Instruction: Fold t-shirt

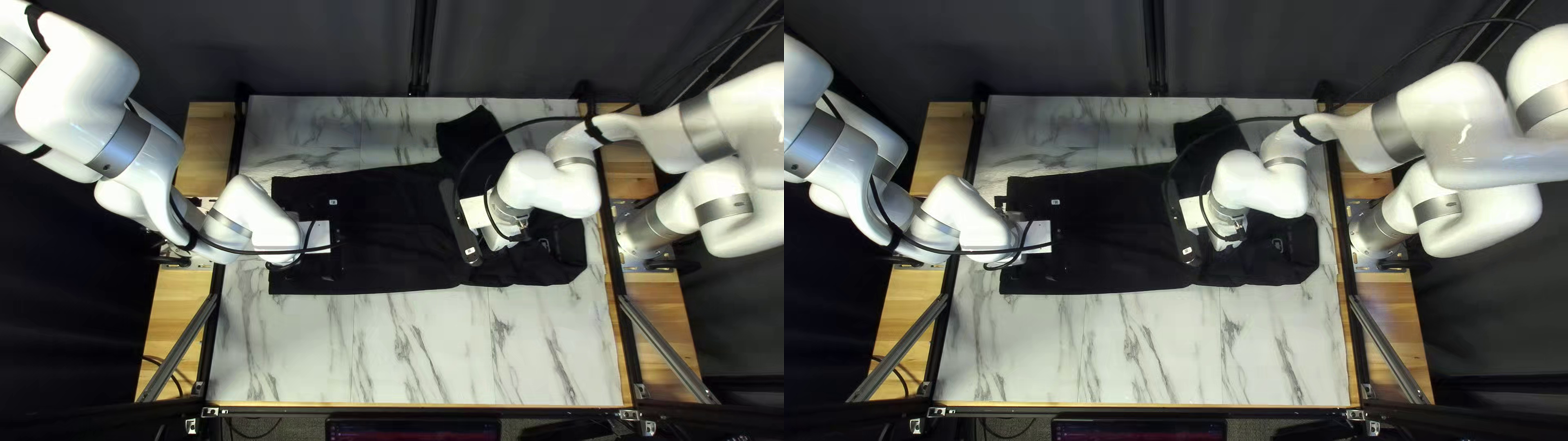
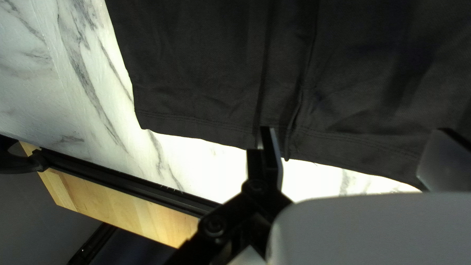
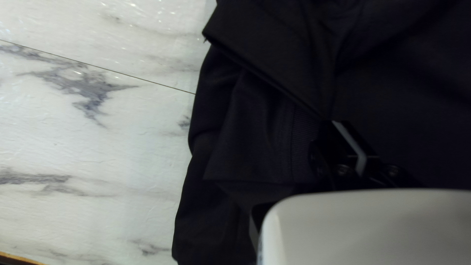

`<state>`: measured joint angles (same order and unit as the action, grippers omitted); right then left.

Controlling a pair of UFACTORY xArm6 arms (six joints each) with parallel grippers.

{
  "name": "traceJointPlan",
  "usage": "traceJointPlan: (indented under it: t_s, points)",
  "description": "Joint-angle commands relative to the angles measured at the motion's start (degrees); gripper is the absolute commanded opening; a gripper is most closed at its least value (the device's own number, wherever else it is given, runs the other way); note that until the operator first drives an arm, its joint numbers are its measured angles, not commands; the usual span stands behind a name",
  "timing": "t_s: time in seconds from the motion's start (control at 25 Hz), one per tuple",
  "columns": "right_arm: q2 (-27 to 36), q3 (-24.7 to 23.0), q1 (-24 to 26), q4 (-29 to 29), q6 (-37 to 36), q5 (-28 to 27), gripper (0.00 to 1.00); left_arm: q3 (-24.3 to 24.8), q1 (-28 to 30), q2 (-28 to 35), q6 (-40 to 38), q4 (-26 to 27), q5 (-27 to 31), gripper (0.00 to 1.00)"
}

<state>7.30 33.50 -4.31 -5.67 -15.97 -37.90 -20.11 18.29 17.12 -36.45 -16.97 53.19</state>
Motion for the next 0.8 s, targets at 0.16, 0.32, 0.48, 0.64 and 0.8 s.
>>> traceJointPlan:
  t_s: [0.16, 0.32, 0.48, 0.64, 0.8]
  points:
    - [3.87, 1.14, 0.66, 4.52, 3.94, -4.95, 0.0, 0.0, 0.0, 0.0, 0.0, 0.0, 0.0, 1.0]
    - [4.54, 1.54, 0.23, 5.87, 5.54, -6.13, 0.0, 0.0, 0.0, 0.0, 0.0, 0.0, 0.0, 1.0]
    - [3.73, 0.67, -0.59, 5.72, 5.58, -4.89, 0.94, 0.0, 0.0, 0.0, 0.0, 0.0, 0.0, 1.0]
    - [2.53, 0.12, -0.15, 4.44, 2.3, -4.43, 1.0, 0.0, 0.0, 0.0, 0.0, 0.0, 0.0, 1.0]
    - [0.72, 0.84, 0.84, 2.39, -4.3, -4.94, 1.0, 0.0, 0.0, 0.0, 0.0, 0.0, 0.0, 1.0]
